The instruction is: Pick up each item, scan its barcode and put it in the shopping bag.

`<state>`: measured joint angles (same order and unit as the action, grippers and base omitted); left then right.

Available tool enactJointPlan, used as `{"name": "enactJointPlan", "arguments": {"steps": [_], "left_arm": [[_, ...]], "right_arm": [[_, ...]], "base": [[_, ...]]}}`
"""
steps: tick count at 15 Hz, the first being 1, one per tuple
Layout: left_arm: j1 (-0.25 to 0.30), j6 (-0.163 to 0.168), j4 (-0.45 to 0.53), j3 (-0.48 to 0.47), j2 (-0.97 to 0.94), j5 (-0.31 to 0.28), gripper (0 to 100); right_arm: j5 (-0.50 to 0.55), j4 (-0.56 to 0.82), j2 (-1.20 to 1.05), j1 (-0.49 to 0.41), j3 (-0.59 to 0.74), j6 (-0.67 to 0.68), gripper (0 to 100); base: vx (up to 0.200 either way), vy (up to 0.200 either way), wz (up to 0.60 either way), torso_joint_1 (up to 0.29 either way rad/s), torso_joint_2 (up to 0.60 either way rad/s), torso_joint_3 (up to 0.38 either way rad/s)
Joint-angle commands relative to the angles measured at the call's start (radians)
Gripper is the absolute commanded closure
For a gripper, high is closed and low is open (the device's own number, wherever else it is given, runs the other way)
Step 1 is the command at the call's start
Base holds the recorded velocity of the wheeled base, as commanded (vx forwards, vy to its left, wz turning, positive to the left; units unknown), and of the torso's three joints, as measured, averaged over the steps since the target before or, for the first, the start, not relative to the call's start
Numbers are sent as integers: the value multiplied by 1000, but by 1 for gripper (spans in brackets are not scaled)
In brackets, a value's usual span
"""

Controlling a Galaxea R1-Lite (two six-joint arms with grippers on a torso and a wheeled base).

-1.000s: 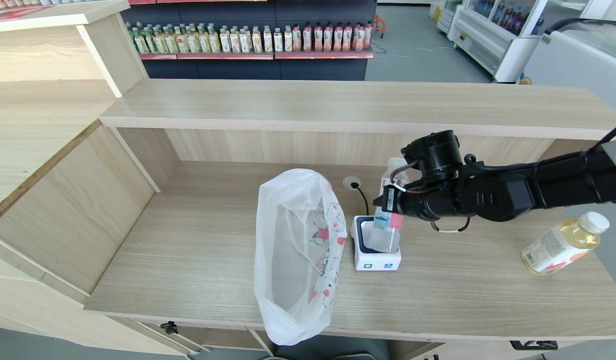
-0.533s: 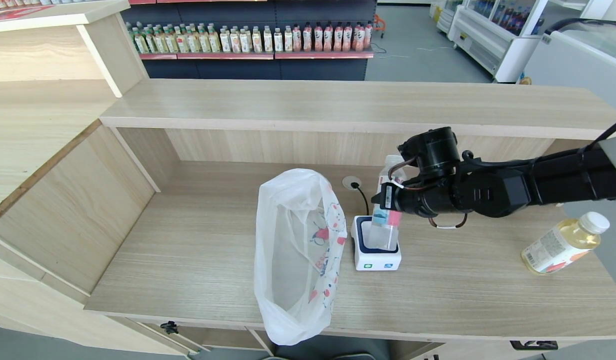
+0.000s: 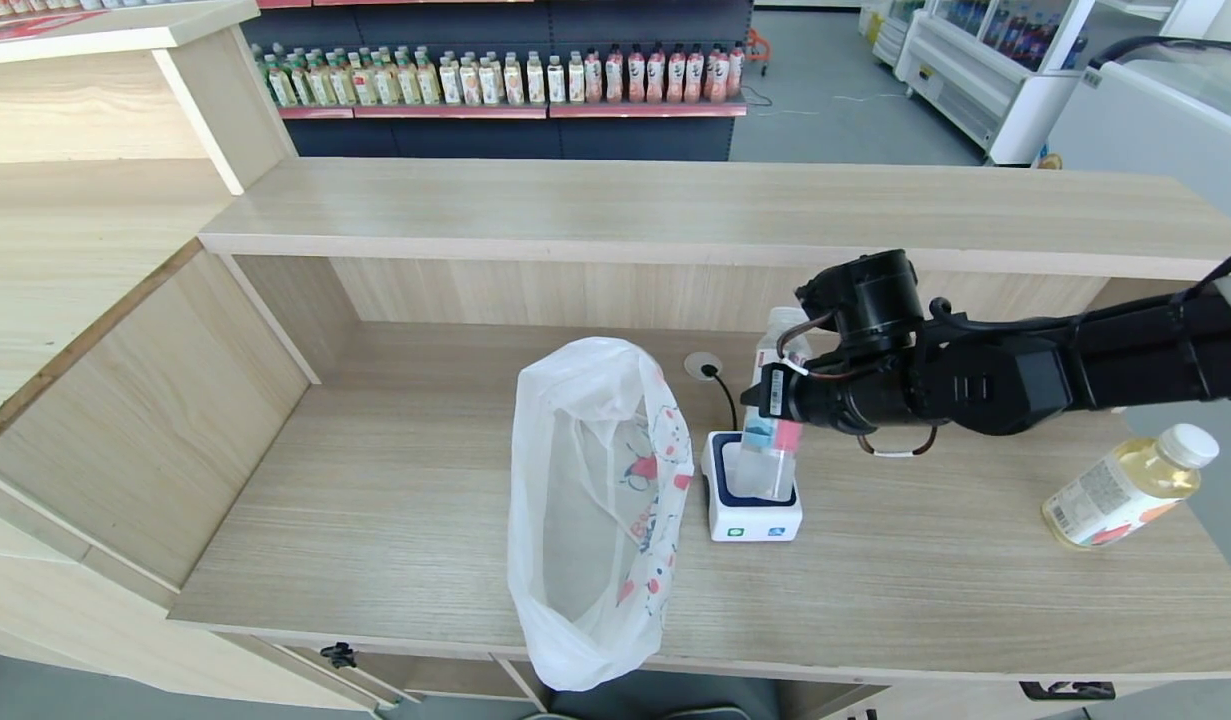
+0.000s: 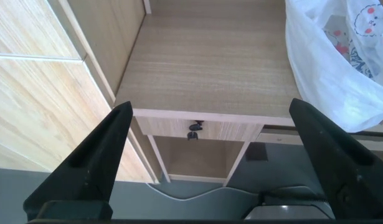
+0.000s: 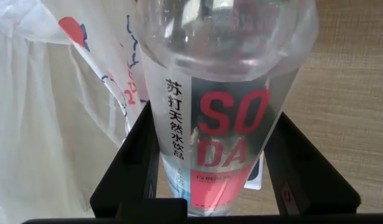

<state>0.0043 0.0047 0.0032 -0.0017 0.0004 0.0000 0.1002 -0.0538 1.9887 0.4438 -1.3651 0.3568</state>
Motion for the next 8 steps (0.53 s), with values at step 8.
{"name": "enactJointPlan", "arguments": {"steps": [8], "left_arm": [[0,-2,0,0,0,0,0]], "right_arm": [[-91,-235,-407,36,437,-188,100]], "base": [[0,0,0,0,0,0]]}}
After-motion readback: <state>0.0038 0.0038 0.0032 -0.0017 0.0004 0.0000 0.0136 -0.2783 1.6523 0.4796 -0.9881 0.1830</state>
